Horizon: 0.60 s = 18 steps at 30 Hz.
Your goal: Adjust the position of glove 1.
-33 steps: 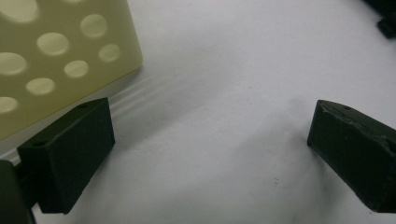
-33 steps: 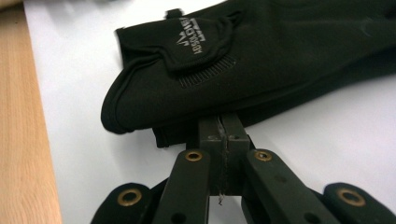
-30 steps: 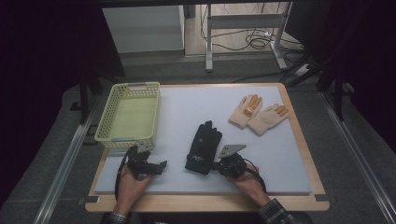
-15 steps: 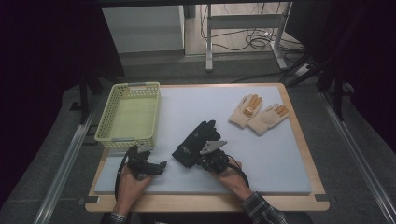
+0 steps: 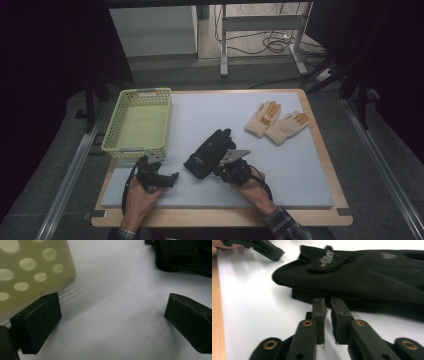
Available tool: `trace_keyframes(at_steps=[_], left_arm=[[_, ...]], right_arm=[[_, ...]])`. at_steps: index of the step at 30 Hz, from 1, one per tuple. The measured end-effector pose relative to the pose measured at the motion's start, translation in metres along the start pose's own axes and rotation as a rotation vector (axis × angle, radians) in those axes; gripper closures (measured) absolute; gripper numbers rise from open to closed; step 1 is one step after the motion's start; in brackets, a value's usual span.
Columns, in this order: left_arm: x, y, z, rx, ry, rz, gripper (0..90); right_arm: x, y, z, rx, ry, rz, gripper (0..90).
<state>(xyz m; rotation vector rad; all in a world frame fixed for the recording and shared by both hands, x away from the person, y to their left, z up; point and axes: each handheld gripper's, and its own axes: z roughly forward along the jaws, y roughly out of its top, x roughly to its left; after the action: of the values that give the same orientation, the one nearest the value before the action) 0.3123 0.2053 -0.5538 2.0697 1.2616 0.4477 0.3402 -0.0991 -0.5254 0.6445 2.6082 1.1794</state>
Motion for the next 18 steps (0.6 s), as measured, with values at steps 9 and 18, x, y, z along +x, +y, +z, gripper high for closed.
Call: trace_keyframes(at_steps=[9, 18], left_arm=[[0.001, 0.000, 0.000, 0.003, -0.006, -0.007, 0.9], [0.001, 0.000, 0.000, 0.002, -0.006, -0.006, 0.8]], right_arm=[[-0.019, -0.016, -0.025, -0.002, -0.061, 0.054, 56.0], [-0.041, -0.035, -0.052, 0.000, -0.154, 0.110, 35.5]])
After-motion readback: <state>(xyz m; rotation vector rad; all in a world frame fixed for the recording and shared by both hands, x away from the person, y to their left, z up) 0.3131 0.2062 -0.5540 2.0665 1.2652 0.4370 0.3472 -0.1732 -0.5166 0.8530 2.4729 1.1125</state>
